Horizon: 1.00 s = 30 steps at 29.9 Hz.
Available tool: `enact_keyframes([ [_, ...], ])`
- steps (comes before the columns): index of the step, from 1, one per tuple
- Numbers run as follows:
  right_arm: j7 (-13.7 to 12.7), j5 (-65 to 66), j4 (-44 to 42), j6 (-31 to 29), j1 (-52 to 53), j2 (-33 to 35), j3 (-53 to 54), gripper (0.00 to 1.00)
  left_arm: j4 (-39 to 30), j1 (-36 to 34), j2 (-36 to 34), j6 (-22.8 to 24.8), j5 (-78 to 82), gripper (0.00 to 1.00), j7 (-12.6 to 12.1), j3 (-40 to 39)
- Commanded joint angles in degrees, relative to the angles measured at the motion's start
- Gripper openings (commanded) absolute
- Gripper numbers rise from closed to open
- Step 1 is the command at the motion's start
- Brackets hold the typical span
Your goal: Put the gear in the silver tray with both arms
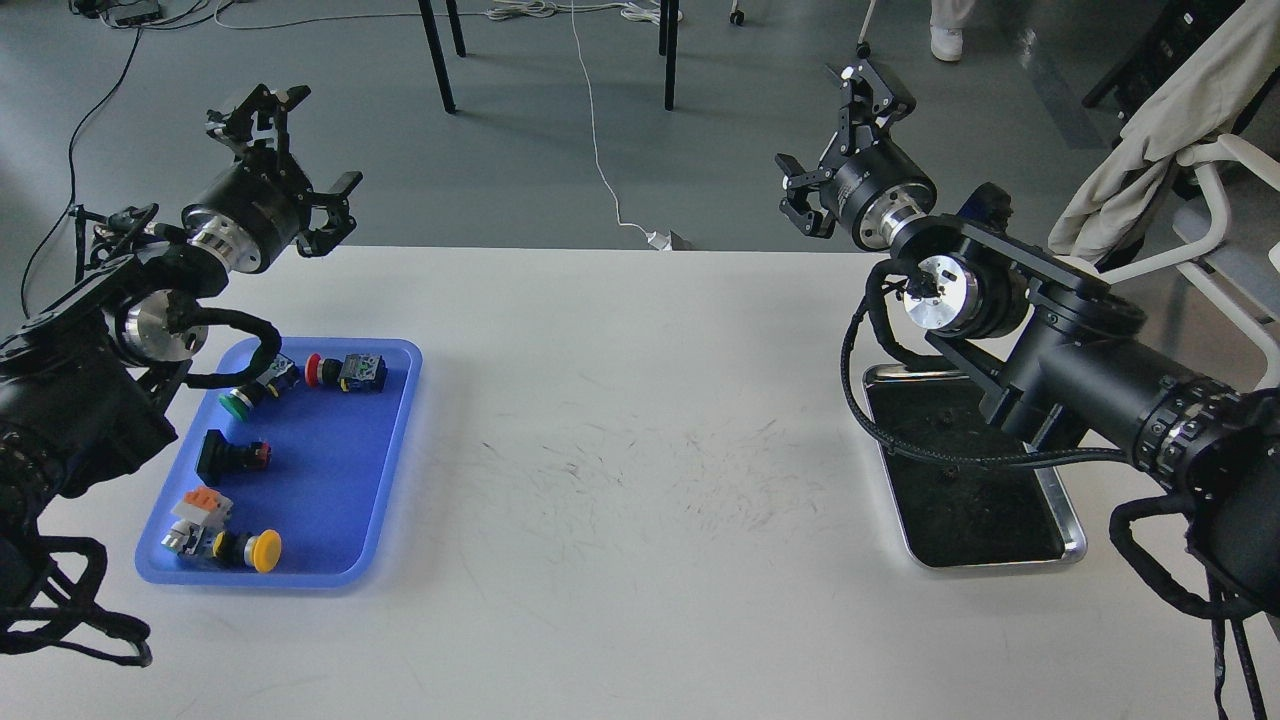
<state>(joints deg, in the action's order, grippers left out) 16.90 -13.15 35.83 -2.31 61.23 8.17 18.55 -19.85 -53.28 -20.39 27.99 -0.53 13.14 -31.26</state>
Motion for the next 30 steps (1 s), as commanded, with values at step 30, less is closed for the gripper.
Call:
enact_keyframes([
  [30,1.64,1.28,17.87,-5.51,-9.29,21.27,1.92,0.99,-11.27,2.74,-3.69,-1.62,-0.97,0.99,-1.45,8.32],
])
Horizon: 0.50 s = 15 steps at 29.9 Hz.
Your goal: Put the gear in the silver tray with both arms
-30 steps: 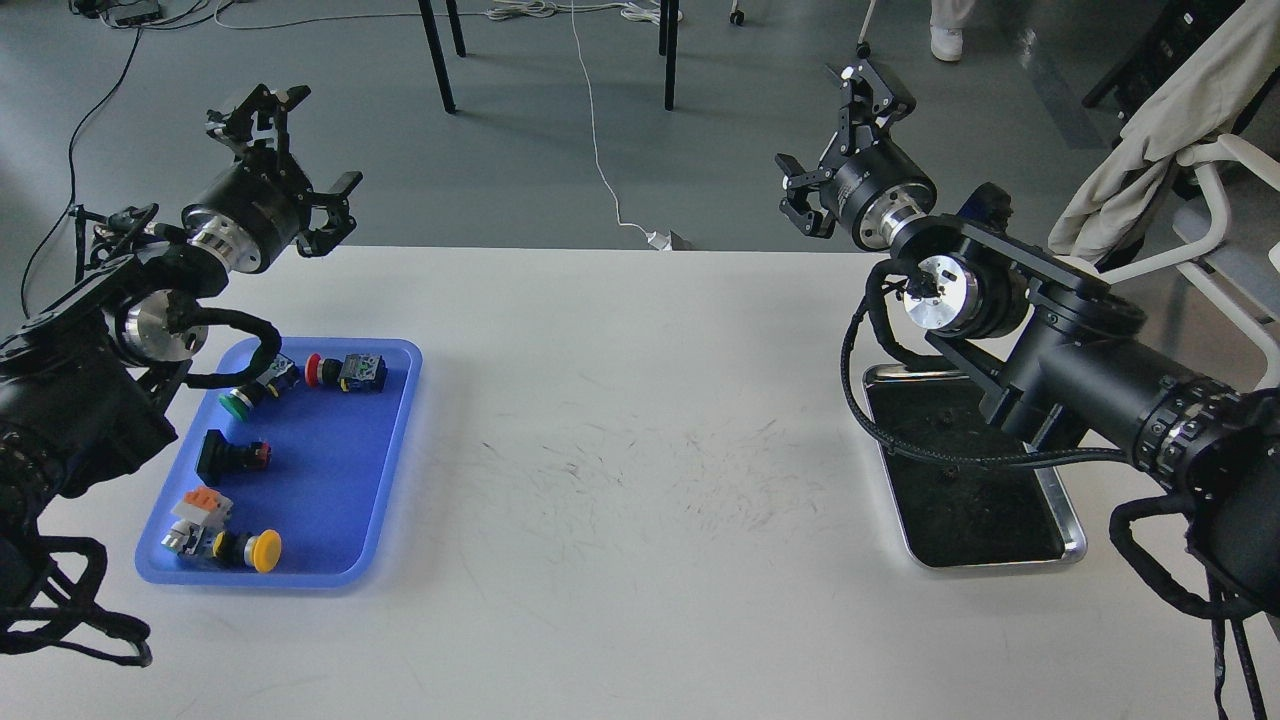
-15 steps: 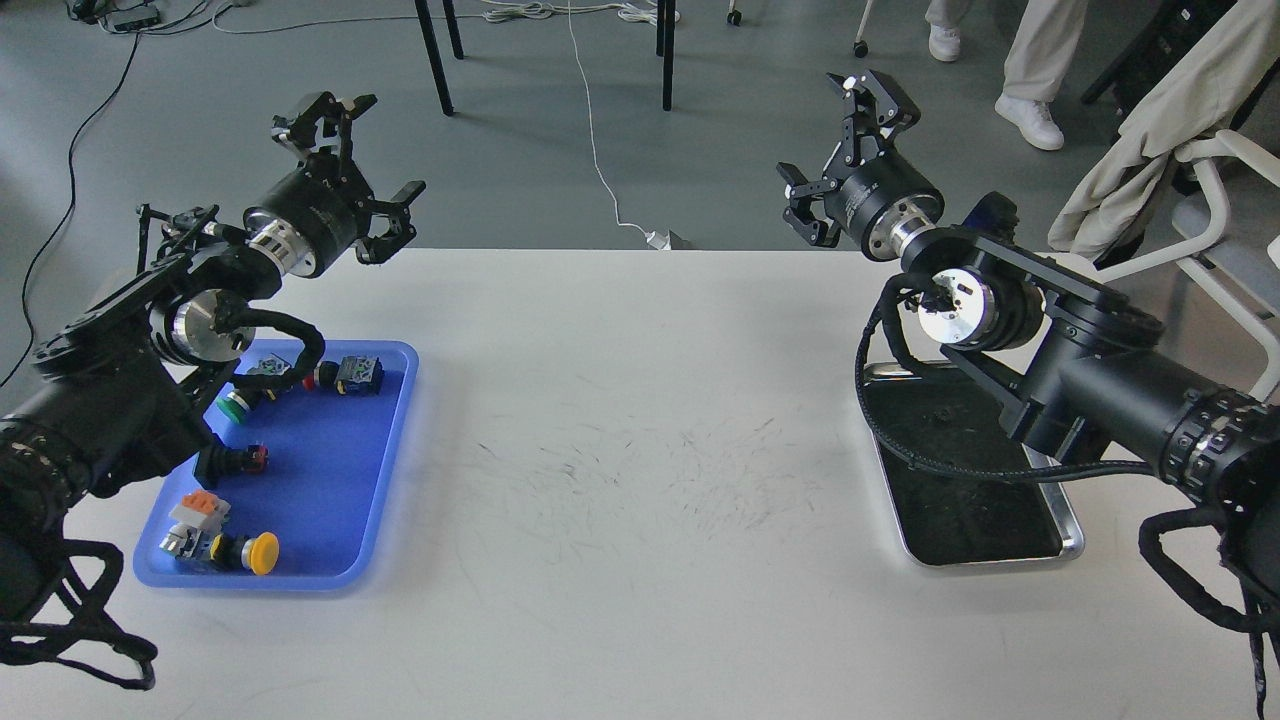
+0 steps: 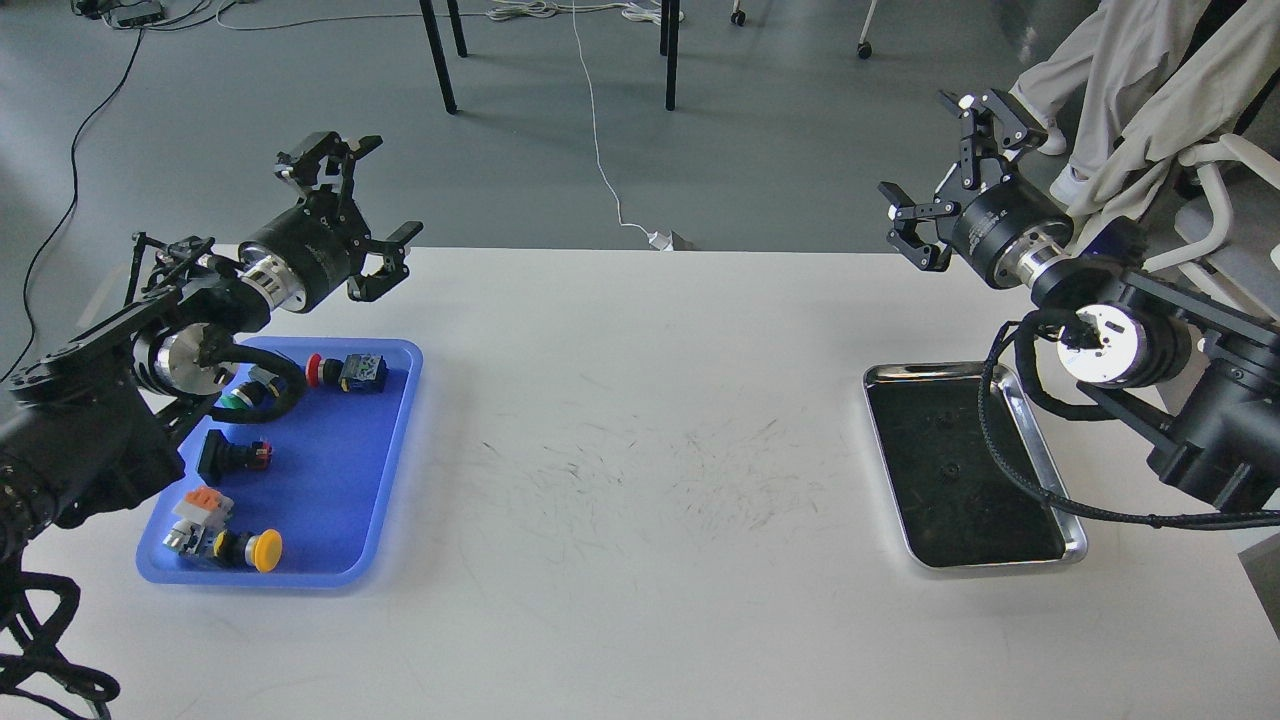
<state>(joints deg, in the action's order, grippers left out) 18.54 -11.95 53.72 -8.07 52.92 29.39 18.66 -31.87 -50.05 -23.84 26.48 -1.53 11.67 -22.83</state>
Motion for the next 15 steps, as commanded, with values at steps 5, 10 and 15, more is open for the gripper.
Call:
enact_keyframes([
  [5,0.00,0.09,-0.10,0.43,-1.06,-0.12,2.52,0.99,1.19,-0.58,-0.16,-0.46,0.03,0.99,0.20,-0.11],
  [10,0.00,0.87,-0.10,0.51,-1.50,0.15,4.27,0.99,2.33,-0.93,-0.16,-1.34,-0.15,0.99,0.11,-0.28],
  [15,0.00,2.02,-0.54,1.04,-1.50,-0.82,4.27,0.99,4.44,-1.45,0.28,-4.15,-0.06,0.99,-0.24,-1.68],
])
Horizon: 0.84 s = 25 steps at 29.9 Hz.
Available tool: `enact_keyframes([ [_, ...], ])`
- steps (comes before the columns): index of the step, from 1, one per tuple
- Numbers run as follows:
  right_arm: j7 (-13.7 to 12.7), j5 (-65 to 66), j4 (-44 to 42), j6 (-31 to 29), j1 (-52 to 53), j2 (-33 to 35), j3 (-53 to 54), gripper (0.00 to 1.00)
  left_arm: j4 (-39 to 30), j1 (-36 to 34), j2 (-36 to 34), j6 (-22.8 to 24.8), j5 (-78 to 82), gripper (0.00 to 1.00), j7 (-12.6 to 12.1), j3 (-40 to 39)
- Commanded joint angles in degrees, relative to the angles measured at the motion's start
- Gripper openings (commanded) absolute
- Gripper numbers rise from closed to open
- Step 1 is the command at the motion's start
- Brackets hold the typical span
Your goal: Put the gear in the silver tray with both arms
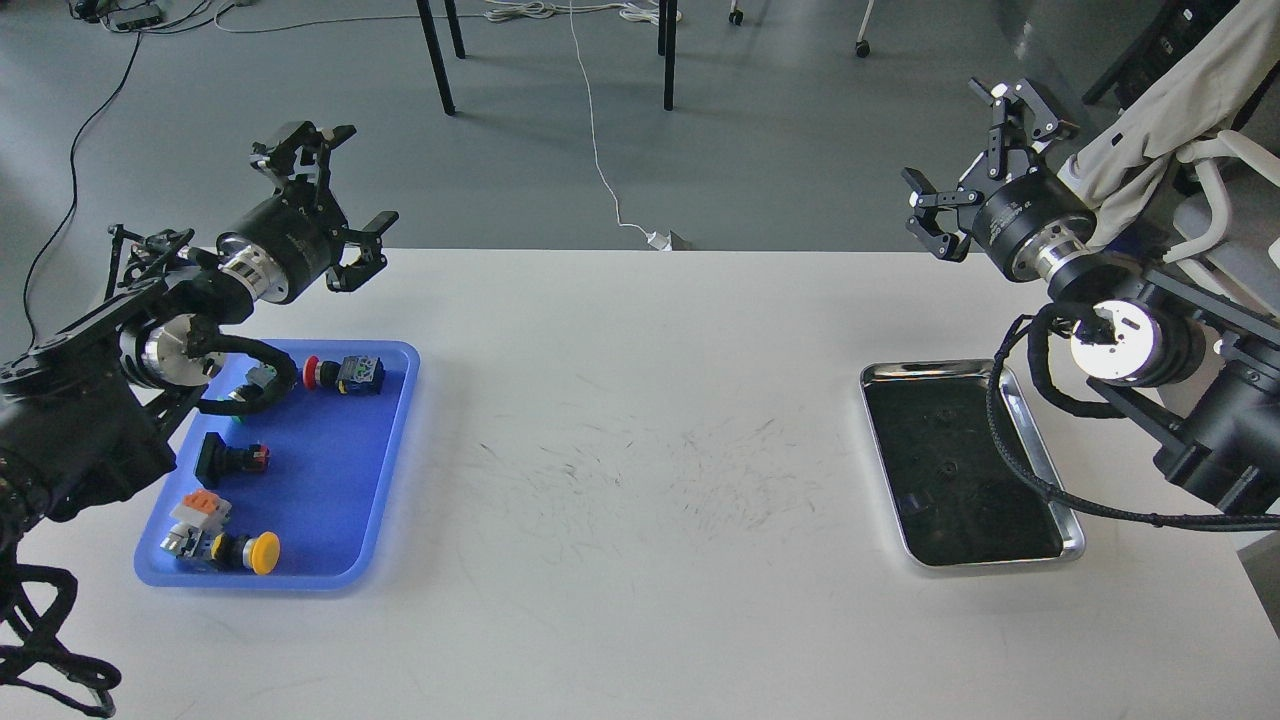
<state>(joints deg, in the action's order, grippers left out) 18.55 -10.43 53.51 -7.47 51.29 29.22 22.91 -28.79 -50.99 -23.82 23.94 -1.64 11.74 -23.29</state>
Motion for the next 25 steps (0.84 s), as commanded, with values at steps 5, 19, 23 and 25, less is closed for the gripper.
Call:
enact_keyframes([
  [5,0.00,0.59,-1.22,1.41,0.21,-1.80,0.03,0.99,3.12,-1.56,0.61,-4.15,0.23,0.99,-0.57,-1.14],
  [19,0.08,0.67,-1.40,1.50,0.13,-2.42,1.62,0.99,4.89,-2.71,4.22,-4.34,0.67,0.99,-0.40,-0.61],
  [23,0.08,0.67,-1.40,1.67,0.13,-2.42,1.97,0.99,4.98,-2.71,4.13,-4.60,0.67,0.99,-0.40,-0.53],
  [25,0.08,0.67,-1.40,1.76,0.13,-2.42,1.97,0.99,4.98,-2.71,4.22,-4.60,0.67,0.99,-0.40,-0.61],
])
